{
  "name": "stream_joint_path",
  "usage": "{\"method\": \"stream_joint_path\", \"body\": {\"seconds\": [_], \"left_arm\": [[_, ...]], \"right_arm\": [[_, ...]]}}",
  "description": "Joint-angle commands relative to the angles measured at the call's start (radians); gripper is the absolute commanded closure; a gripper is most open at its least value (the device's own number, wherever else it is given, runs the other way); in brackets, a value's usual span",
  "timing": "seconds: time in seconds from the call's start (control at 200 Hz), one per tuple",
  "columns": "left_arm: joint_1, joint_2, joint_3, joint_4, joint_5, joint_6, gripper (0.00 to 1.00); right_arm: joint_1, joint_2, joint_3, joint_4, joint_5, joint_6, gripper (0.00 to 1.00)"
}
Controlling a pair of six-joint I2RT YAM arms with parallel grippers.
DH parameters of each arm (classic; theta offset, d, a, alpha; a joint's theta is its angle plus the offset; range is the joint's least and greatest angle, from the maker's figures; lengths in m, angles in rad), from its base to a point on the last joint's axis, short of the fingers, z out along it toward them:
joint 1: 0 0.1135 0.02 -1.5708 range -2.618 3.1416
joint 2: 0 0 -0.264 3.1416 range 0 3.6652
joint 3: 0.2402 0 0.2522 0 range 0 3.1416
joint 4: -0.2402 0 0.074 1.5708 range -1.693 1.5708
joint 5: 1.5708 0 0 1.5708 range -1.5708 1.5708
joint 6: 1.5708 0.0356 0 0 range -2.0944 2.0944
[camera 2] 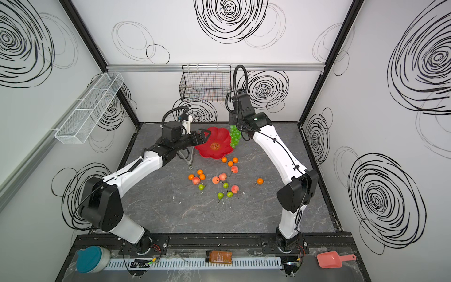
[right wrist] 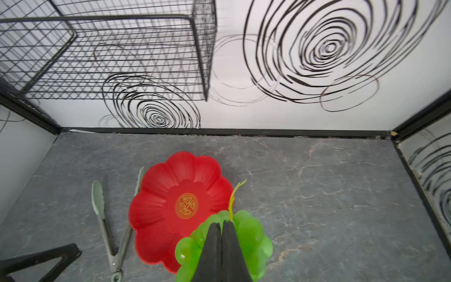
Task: Place and organize the fake fruits in the fruit bowl
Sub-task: 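Lower the held grapes into the red bowl with the right gripper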
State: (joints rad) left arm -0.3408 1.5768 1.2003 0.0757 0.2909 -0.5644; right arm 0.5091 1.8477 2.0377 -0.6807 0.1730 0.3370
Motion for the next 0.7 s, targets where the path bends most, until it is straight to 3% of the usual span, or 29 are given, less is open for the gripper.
{"method": "stream_joint_path", "body": {"seconds": [0.0, 0.165, 0.39, 0.695], "left_arm": [[0.046, -0.031, -0.055, 0.027, 0.019, 0.020, 0.04], [0.107, -0.032, -0.114, 0.068, 0.025, 0.009, 0.04], [0.106, -0.024, -0.119, 0.063, 0.013, 0.017, 0.04], [0.069, 0.011, -0.093, 0.033, 0.032, 0.044, 0.04]], "right_arm": [[0.044, 0.090, 0.047, 0.056, -0.016, 0.014, 1.00], [0.103, 0.228, 0.143, 0.075, -0.046, 0.008, 1.00], [0.137, 0.402, 0.294, 0.058, -0.091, -0.003, 1.00], [0.079, 0.457, 0.274, 0.085, -0.171, 0.040, 1.00]]}}
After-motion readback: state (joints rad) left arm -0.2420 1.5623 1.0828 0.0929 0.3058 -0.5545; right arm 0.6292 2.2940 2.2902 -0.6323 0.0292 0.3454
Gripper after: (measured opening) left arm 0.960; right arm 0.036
